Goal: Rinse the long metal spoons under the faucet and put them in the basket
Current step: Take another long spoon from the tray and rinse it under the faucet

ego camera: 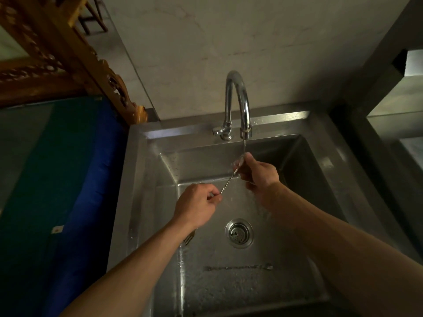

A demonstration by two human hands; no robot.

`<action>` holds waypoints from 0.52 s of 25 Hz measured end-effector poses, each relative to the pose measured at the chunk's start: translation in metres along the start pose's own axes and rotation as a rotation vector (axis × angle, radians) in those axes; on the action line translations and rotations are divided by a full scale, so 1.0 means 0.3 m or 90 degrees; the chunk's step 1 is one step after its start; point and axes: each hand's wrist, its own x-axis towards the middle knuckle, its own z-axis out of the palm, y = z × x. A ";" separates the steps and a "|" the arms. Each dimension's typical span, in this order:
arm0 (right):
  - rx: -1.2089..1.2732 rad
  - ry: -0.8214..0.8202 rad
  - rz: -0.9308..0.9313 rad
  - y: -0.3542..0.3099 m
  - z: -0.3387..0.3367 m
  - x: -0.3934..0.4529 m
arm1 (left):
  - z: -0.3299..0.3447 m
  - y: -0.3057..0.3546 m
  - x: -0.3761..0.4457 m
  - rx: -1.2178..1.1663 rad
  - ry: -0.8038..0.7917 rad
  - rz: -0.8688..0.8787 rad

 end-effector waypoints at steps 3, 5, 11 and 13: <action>-0.031 -0.042 -0.016 0.003 -0.008 0.003 | 0.003 -0.001 -0.001 0.006 0.007 -0.008; -0.038 -0.085 -0.029 0.005 -0.007 -0.002 | 0.003 0.000 -0.002 0.005 0.007 -0.012; -0.025 -0.057 -0.029 -0.003 0.005 0.008 | -0.002 0.017 0.006 0.019 0.007 -0.020; -0.029 -0.051 -0.022 -0.005 0.009 0.009 | -0.004 0.018 0.009 0.018 0.015 -0.022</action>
